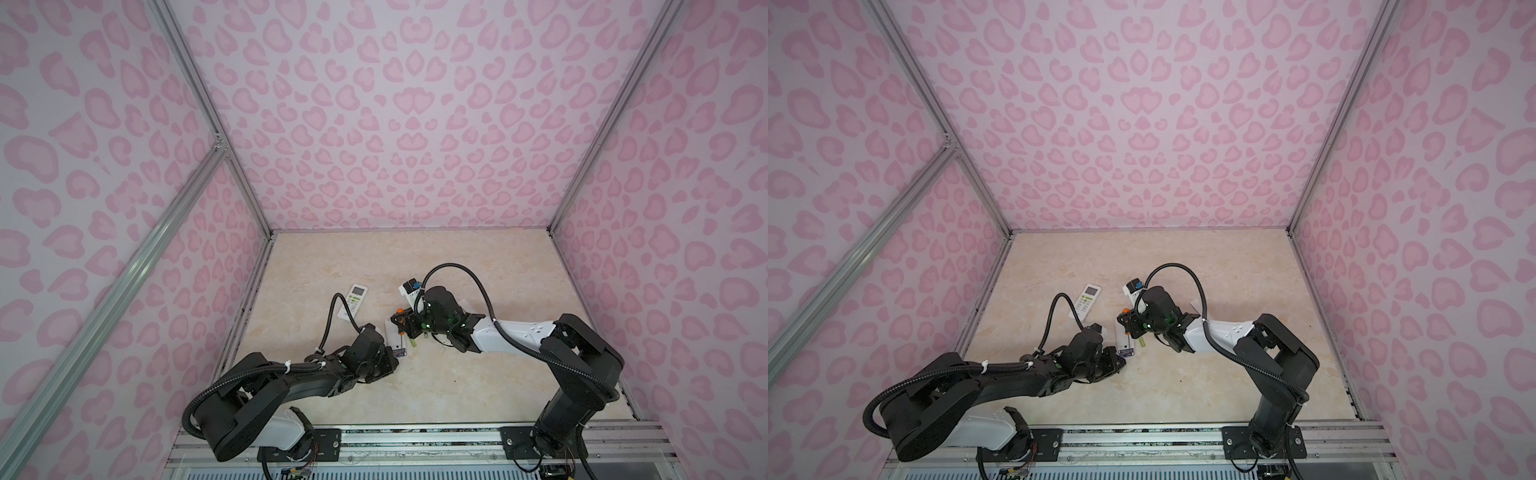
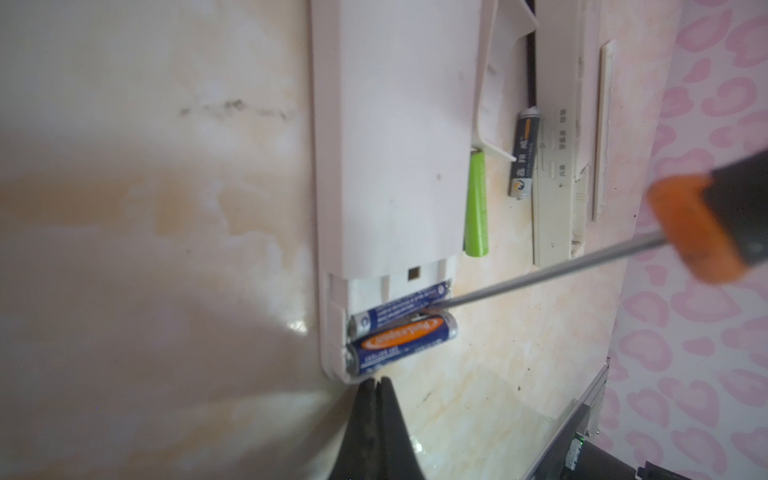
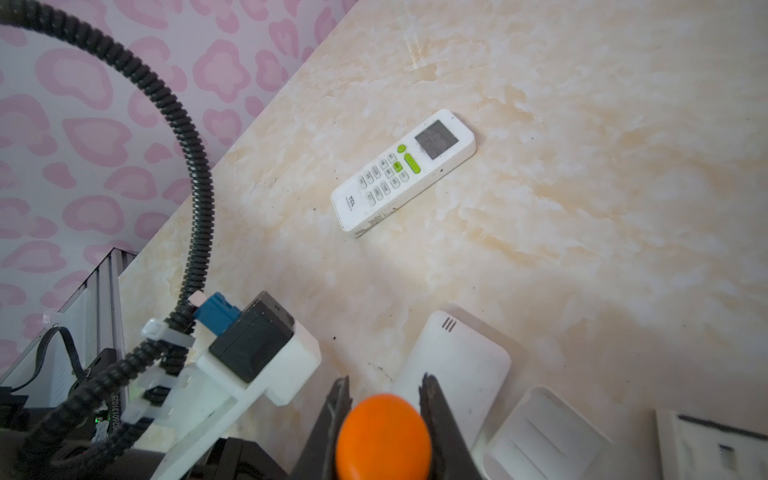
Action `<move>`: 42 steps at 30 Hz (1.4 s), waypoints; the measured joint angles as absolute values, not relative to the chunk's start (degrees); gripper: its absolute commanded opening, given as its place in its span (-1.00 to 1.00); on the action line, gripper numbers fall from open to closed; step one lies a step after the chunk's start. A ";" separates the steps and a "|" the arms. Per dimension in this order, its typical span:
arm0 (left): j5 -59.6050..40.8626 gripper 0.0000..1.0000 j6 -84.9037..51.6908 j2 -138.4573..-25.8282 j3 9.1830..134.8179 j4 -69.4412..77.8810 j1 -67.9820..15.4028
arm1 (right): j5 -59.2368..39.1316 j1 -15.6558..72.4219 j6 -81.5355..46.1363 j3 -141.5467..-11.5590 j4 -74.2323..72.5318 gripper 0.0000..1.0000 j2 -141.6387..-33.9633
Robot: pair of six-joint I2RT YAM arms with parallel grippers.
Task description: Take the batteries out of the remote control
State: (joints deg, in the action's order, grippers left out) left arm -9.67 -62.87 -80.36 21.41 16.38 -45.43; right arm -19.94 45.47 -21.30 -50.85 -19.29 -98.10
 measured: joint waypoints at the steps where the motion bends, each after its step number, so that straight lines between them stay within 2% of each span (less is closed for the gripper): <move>1: -9.67 -0.93 -62.89 -80.68 21.41 16.80 -45.43 | -19.94 45.47 -21.61 -50.72 -19.42 -1.00 -98.10; 22: -8.56 -0.93 -62.67 -80.77 21.52 17.19 -45.45 | -20.40 44.49 -27.40 -55.88 -13.85 -1.00 -100.75; 42: -8.40 -0.93 -62.26 -80.75 21.52 17.21 -45.36 | -18.94 45.39 -24.91 -58.43 -6.22 -1.00 -100.64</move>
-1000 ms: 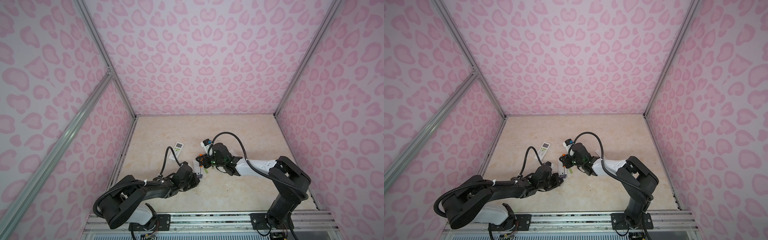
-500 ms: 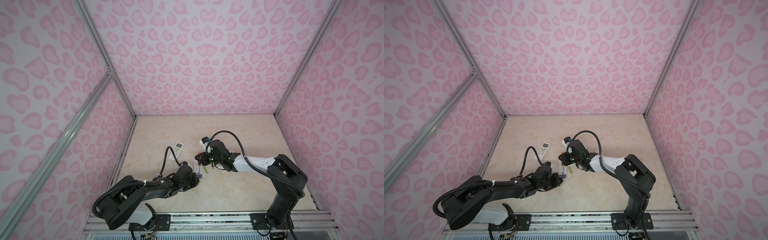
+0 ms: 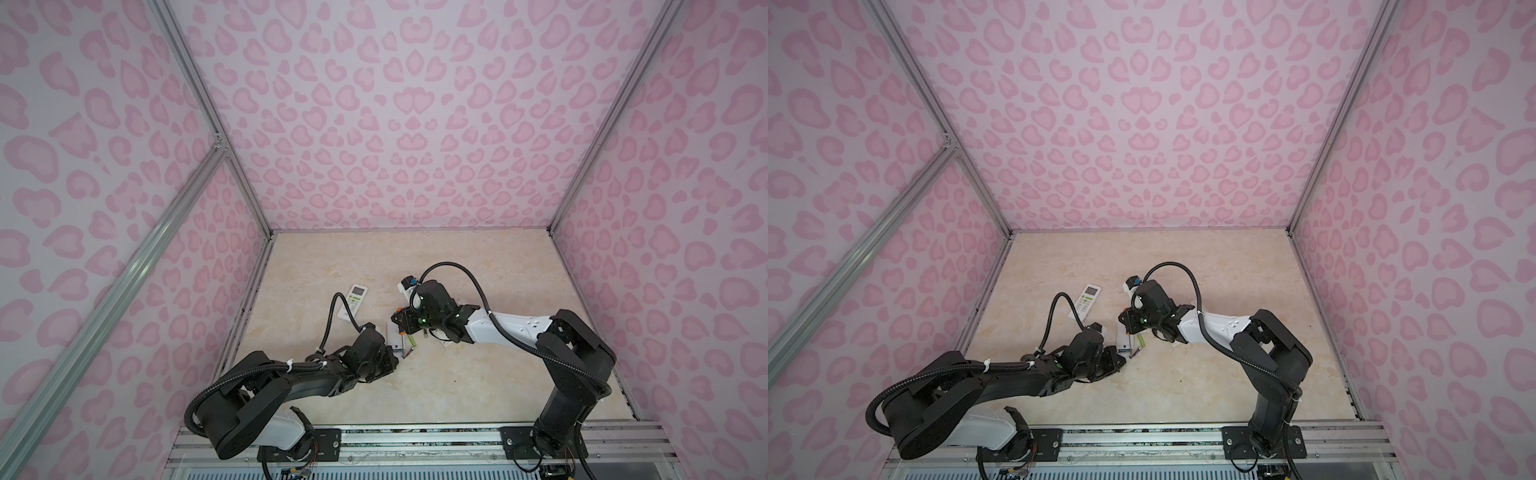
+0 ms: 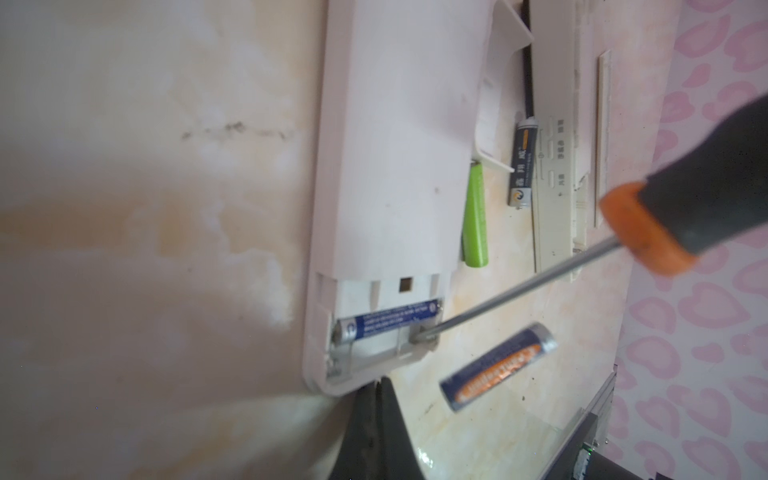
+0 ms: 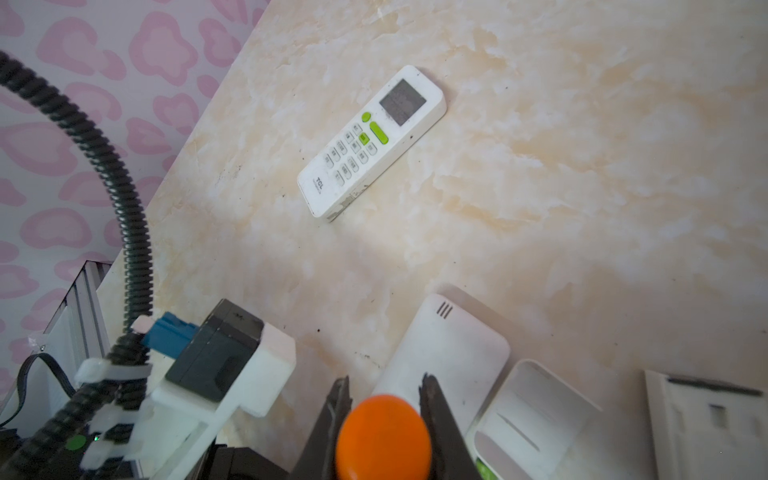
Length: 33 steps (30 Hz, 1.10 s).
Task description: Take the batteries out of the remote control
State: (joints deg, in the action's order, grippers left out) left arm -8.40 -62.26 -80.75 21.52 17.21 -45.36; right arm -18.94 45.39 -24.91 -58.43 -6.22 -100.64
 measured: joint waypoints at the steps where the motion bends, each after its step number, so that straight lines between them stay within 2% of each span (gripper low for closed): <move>1: -8.40 -0.93 -62.26 -80.75 21.47 17.23 -45.36 | -19.16 45.36 -24.93 -58.67 -5.91 -1.00 -100.64; 12: -7.46 -0.93 -62.26 -79.26 20.93 16.23 -45.32 | -19.38 45.39 -24.75 -61.45 -3.01 -1.00 -101.06; 16: -7.44 -0.92 -61.78 -78.72 20.93 16.10 -45.32 | -19.05 45.43 -24.08 -61.32 -0.95 -1.00 -98.17; 21: -7.44 -0.93 -61.36 -77.60 21.39 15.55 -45.32 | -15.90 45.41 -21.78 -58.24 5.82 -1.00 -88.53; 28: -7.60 -0.92 -60.16 -77.23 23.05 14.59 -45.32 | -7.03 43.46 -23.55 -43.79 20.40 -1.00 -70.24; 33: -8.58 -0.92 -59.20 -77.78 24.23 13.91 -45.25 | -5.87 41.01 -27.59 -33.80 20.18 -1.00 -62.70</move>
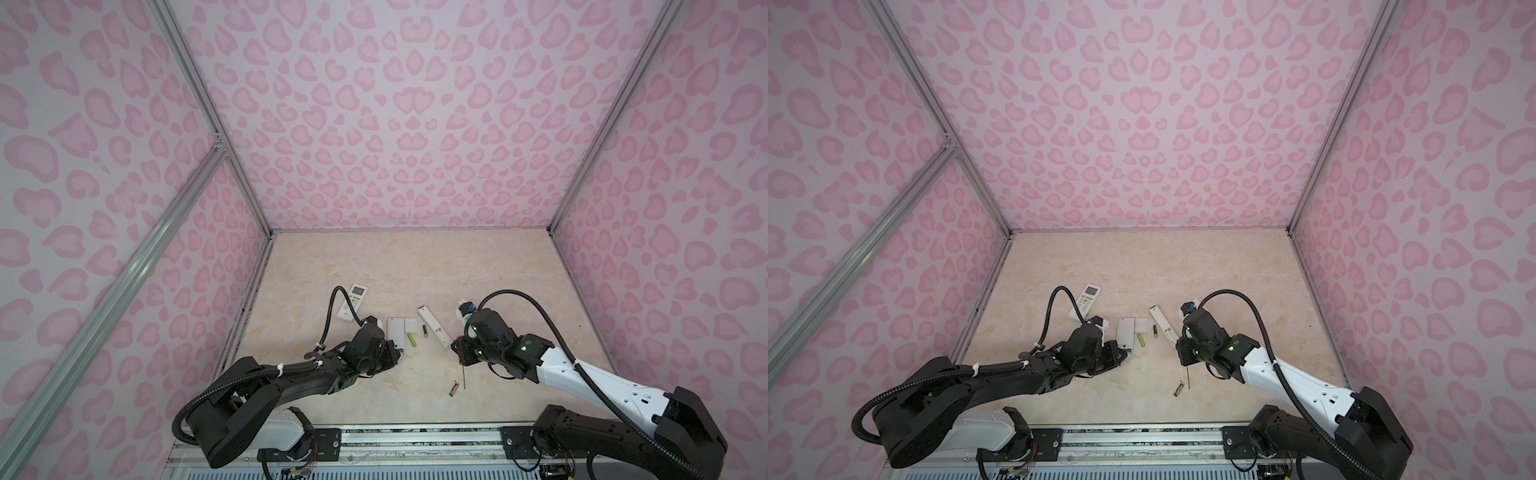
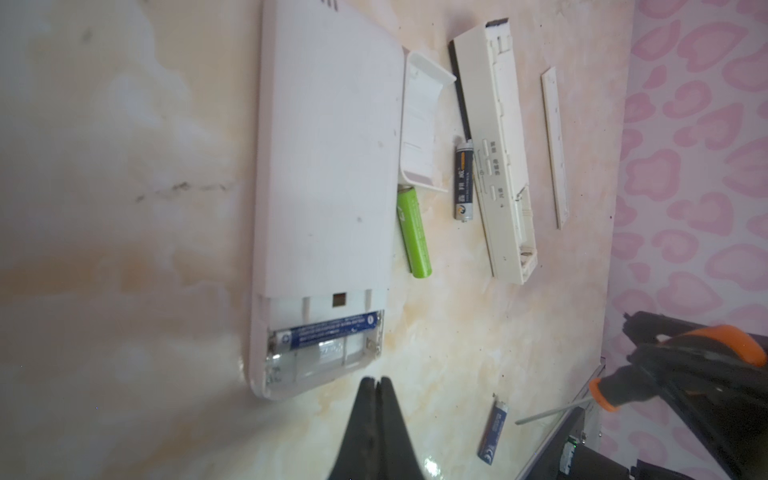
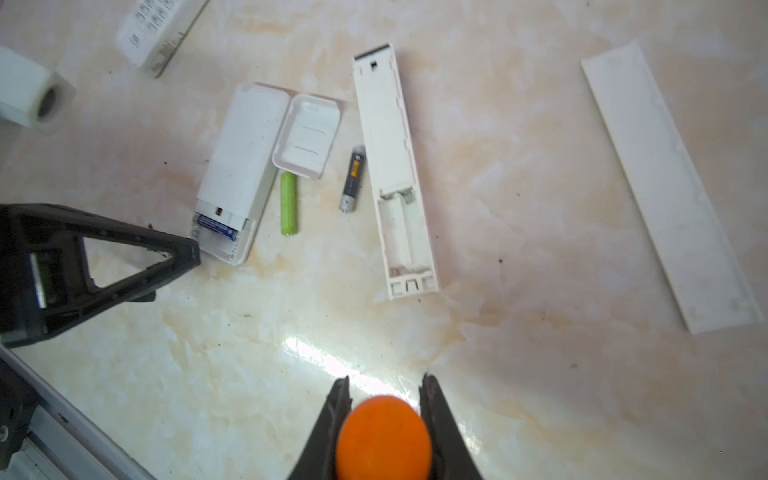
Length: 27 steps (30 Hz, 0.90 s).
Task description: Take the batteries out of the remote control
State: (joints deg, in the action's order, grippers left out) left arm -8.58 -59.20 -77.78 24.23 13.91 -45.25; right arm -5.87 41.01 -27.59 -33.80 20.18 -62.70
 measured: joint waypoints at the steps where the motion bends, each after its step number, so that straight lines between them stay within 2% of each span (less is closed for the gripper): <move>1: -8.67 -0.92 -58.92 -77.76 24.32 13.50 -45.28 | -5.87 40.51 -28.56 -32.64 19.31 -1.00 -62.24; 9: -8.54 -0.92 -58.39 -75.18 23.81 11.94 -45.12 | -8.78 39.83 -32.62 -31.73 13.21 -1.00 -63.88; 19: -7.03 -0.92 -57.32 -72.25 23.75 7.95 -45.12 | -10.55 40.03 -33.21 -34.20 15.46 -1.00 -62.37; 27: -6.02 -0.92 -56.31 -71.00 24.14 5.50 -44.82 | -10.55 48.84 -36.18 -33.15 16.12 -1.00 -62.33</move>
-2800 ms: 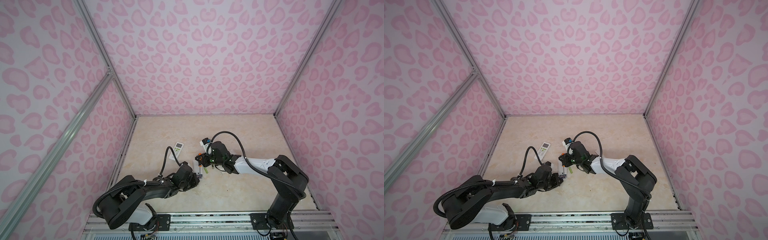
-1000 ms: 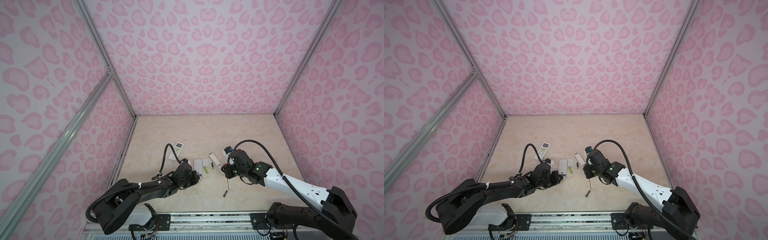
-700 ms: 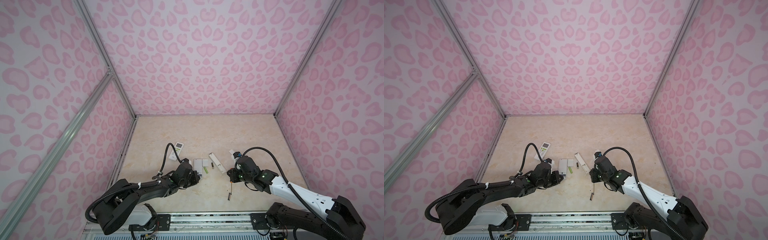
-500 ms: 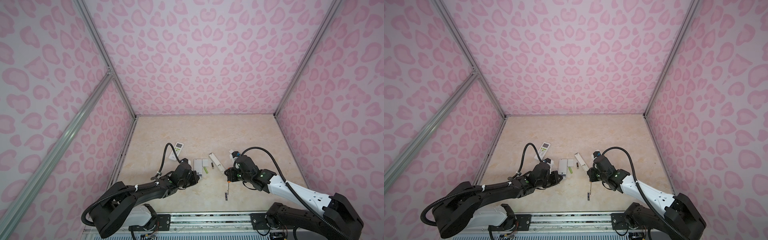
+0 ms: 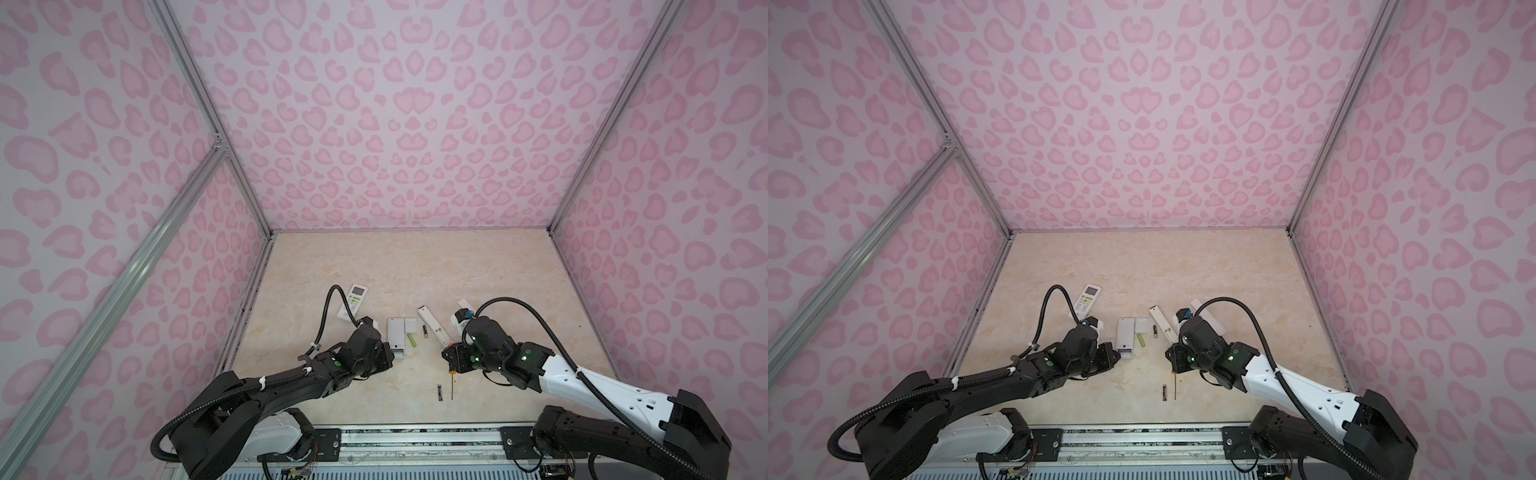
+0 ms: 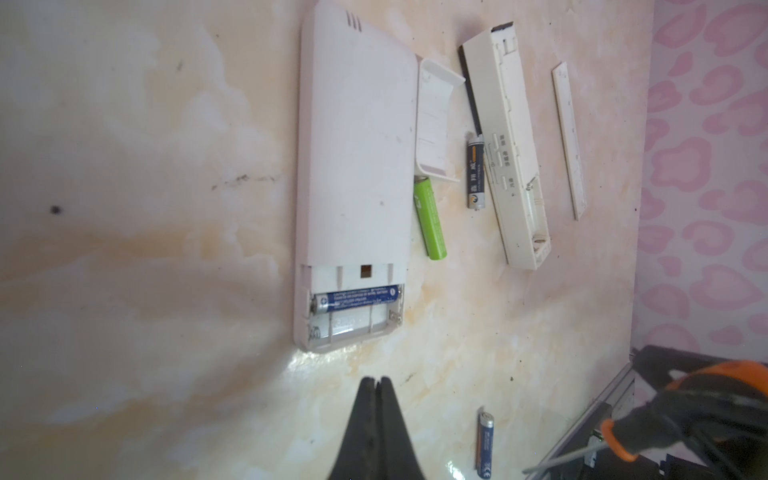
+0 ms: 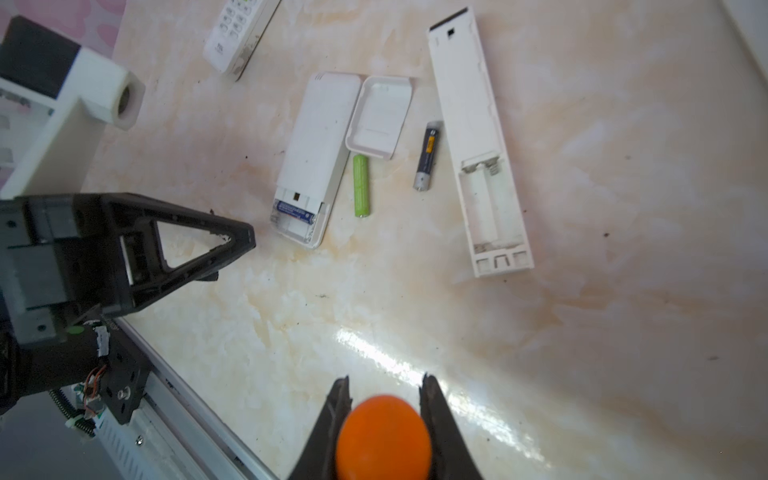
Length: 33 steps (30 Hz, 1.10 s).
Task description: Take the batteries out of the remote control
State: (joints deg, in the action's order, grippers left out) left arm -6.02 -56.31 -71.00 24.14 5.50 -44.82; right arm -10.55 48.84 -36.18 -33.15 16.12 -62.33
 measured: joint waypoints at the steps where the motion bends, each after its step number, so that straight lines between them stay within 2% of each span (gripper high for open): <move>1: -6.00 -0.92 -56.31 -70.89 24.14 5.37 -44.84 | -10.57 50.02 -37.04 -32.99 15.55 -1.00 -62.94; 5: -5.74 -0.92 -56.29 -70.22 24.10 4.56 -44.84 | -11.16 52.99 -39.35 -33.17 11.99 -1.00 -66.81; 15: -4.45 -0.92 -55.90 -66.65 23.07 2.48 -44.31 | -10.48 53.63 -40.51 -35.83 1.65 -1.00 -77.06; 25: -3.42 -0.91 -55.83 -63.13 21.80 -0.27 -43.13 | -4.54 46.92 -37.58 -37.91 -2.13 -1.00 -77.52; 28: -3.16 -0.83 -55.59 -61.52 21.69 -0.75 -42.78 | -3.22 45.32 -34.92 -40.84 -0.95 -1.00 -76.25; 33: -2.94 -0.57 -54.83 -59.09 21.67 -2.76 -40.99 | -4.54 45.39 -31.64 -45.30 0.78 -1.00 -77.19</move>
